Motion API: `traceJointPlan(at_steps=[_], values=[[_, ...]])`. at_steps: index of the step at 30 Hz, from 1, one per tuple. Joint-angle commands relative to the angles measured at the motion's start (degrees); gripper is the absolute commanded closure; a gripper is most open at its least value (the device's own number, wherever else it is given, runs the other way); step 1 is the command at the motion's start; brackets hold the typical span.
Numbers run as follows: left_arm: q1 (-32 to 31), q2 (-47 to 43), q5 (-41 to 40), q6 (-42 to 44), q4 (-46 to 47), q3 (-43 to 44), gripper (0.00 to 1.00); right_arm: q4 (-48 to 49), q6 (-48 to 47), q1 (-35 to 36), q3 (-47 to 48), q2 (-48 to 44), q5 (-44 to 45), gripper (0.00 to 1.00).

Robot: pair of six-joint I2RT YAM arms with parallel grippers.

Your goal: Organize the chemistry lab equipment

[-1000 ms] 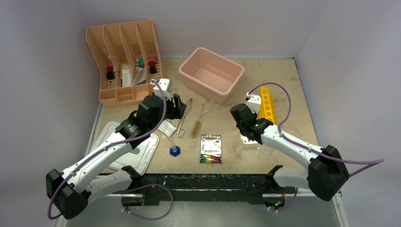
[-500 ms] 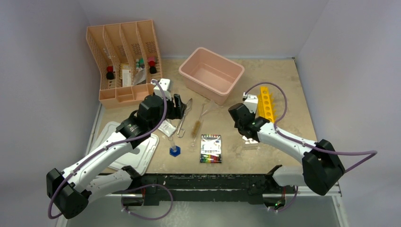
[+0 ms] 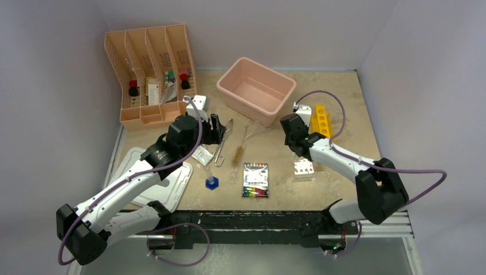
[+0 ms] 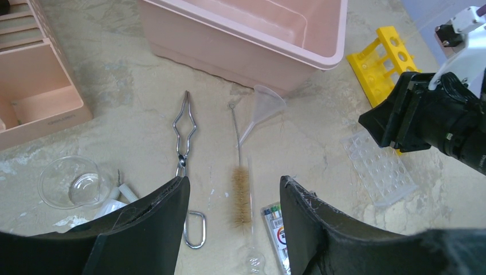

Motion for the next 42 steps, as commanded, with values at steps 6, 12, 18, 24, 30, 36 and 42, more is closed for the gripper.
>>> traceJointPlan(at_steps=[6, 12, 18, 24, 30, 36, 42], values=[[0.17, -0.30, 0.16, 0.77, 1.18, 0.15, 0.41, 4.56, -7.39, -0.35, 2.05, 0.15, -2.22, 0.72], [0.15, -0.48, -0.13, 0.87, 1.35, 0.20, 0.41, 4.17, -10.02, -0.52, 1.54, -0.81, -2.60, 0.77], [0.12, -0.30, 0.39, 0.69, 1.58, 0.11, 0.41, 3.46, -8.60, -0.44, -0.11, -1.96, -3.33, 0.81], [0.15, -0.04, 0.82, 0.61, 1.61, 0.09, 0.41, 2.55, -7.87, -0.46, -1.22, -3.59, -3.04, 0.82], [0.18, -0.13, 0.80, 0.60, 1.61, 0.08, 0.41, 2.00, -7.48, -0.50, -1.74, -3.52, -2.92, 0.82], [0.17, -0.04, 0.85, 0.58, 1.61, 0.11, 0.41, 2.70, -7.30, -0.47, -3.06, -3.57, -3.67, 0.79], [0.17, -0.04, 0.73, 0.66, 1.52, 0.04, 0.41, 3.57, -7.38, -0.51, -4.30, -5.57, -4.36, 0.76]])
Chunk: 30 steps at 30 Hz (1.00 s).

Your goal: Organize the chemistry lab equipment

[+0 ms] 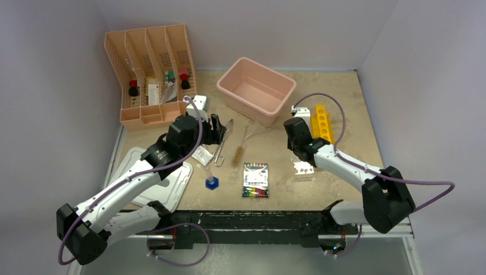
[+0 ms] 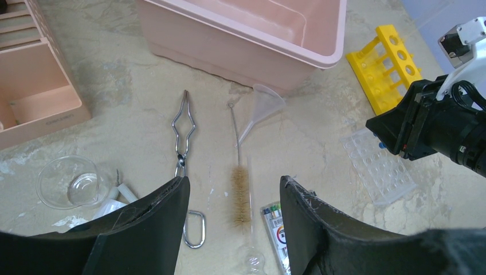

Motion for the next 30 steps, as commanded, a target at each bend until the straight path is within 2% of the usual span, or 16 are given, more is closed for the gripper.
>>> traceJointPlan(at_steps=[1, 11, 20, 23, 27, 30], values=[[0.16, -0.15, 0.47, 0.66, 1.50, 0.09, 0.41, -0.42, 0.85, -0.12, -0.50, -2.15, -0.24, 0.76], [0.13, -0.04, 0.51, 0.66, 1.50, 0.09, 0.41, -3.00, 2.59, -0.07, 1.46, -3.14, 0.74, 0.57], [0.15, 0.07, -0.56, 1.33, 0.82, 0.33, 0.41, -6.12, 0.16, -0.10, 8.38, -5.95, -0.18, 0.54], [0.12, 0.63, -1.57, 1.29, -0.37, 0.94, 0.40, -7.00, -1.13, 0.04, 11.41, -4.88, -5.24, 0.54], [0.17, 1.38, -3.92, 0.79, -1.62, 1.46, 0.40, -7.94, 2.83, 1.47, 14.64, -2.44, -12.22, 0.55], [0.30, 1.59, -4.92, 0.04, -1.92, 1.71, 0.40, -5.18, 7.46, 6.59, 15.36, 0.40, -12.74, 0.55]])
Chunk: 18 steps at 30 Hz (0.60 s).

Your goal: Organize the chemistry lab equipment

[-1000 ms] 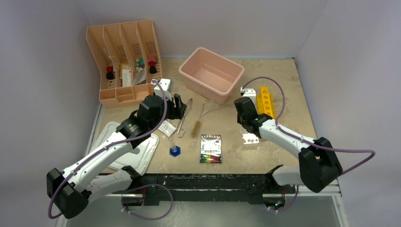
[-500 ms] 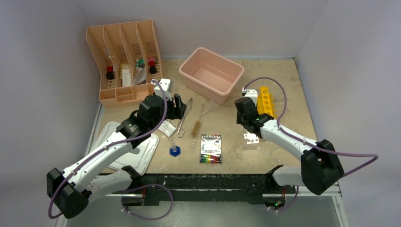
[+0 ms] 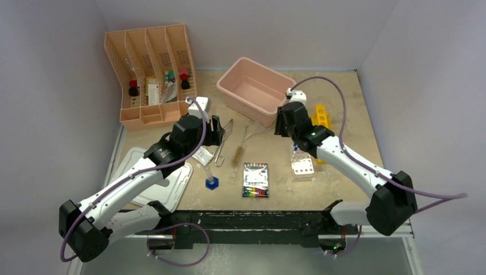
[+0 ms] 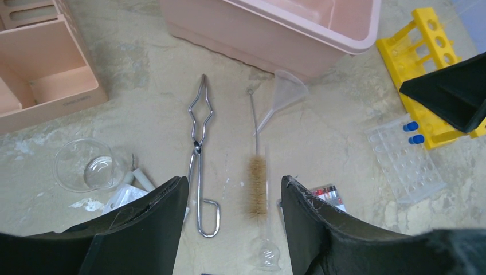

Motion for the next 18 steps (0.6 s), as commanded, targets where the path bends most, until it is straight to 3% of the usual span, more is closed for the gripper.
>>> traceJointPlan(at_steps=[1, 6, 12, 18], values=[[0.35, 0.18, -2.72, -0.30, 0.33, 1.70, 0.40, 2.00, 6.54, 7.67, 3.14, 4.82, -4.23, 0.55], [0.42, 0.46, -4.84, -2.06, -0.98, 1.69, 0.40, 3.82, 17.59, 15.04, 6.78, 14.31, -5.12, 0.54], [0.54, -0.93, -15.43, -4.88, -3.64, 2.00, 0.40, 9.41, 24.02, 17.99, 9.65, 23.00, -10.30, 0.54], [0.56, -4.95, -24.23, -6.92, -7.80, 3.39, 0.42, 12.76, 17.24, 19.82, 13.80, 27.48, -17.28, 0.55]])
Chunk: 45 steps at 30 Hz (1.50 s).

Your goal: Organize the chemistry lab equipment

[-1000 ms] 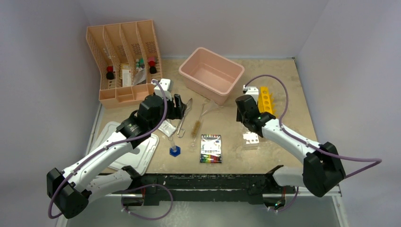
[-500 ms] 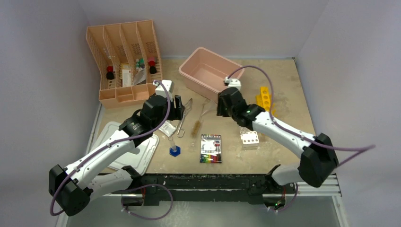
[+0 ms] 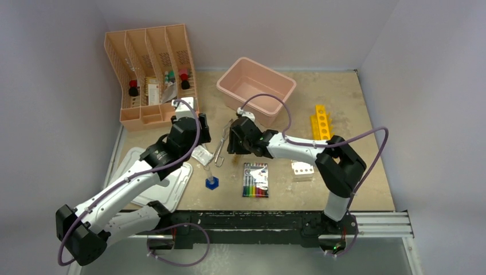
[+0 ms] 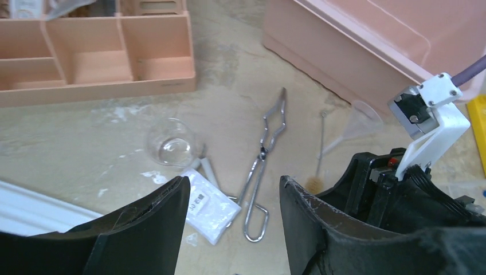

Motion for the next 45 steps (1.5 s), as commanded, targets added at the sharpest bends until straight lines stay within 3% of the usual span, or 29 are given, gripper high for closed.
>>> traceJointPlan(at_steps=[1, 5, 10, 15, 24, 28, 35, 38, 45], values=[[0.28, -4.77, -8.46, -1.72, -3.14, 4.65, 0.42, 6.65, -5.75, 1.81, 3.40, -0.83, -6.91, 0.55], [0.26, -6.33, -6.81, 0.90, -8.49, 11.08, 0.42, 18.59, -18.52, 3.87, -5.78, -5.30, -11.26, 0.64], [0.29, -7.02, -2.16, 1.11, -12.26, 14.77, 0.40, 27.53, -28.63, 6.72, -13.84, -8.19, -17.42, 0.55], [0.25, -6.68, 0.52, 0.26, -13.57, 17.04, 0.40, 42.24, -37.93, 12.78, -20.01, -7.33, -13.58, 0.46], [0.33, -5.29, 0.50, 1.47, -14.75, 19.02, 0.38, 67.41, -49.62, 16.42, -21.81, 2.90, -15.59, 0.39], [0.33, -5.26, -0.05, 1.82, -15.30, 18.92, 0.38, 71.24, -49.94, 16.42, -21.39, 5.43, -14.31, 0.47], [0.36, -5.92, -0.06, 2.10, -14.31, 17.93, 0.38, 70.05, -47.99, 16.40, -23.72, 2.99, -16.93, 0.79], [0.35, -6.63, -0.06, 1.61, -13.11, 16.63, 0.38, 64.82, -46.00, 16.44, -23.35, -0.36, -19.45, 0.88], [0.37, -7.81, 2.84, -0.58, -11.96, 16.20, 0.38, 53.35, -41.56, 14.77, -22.21, -10.84, -22.53, 0.92]])
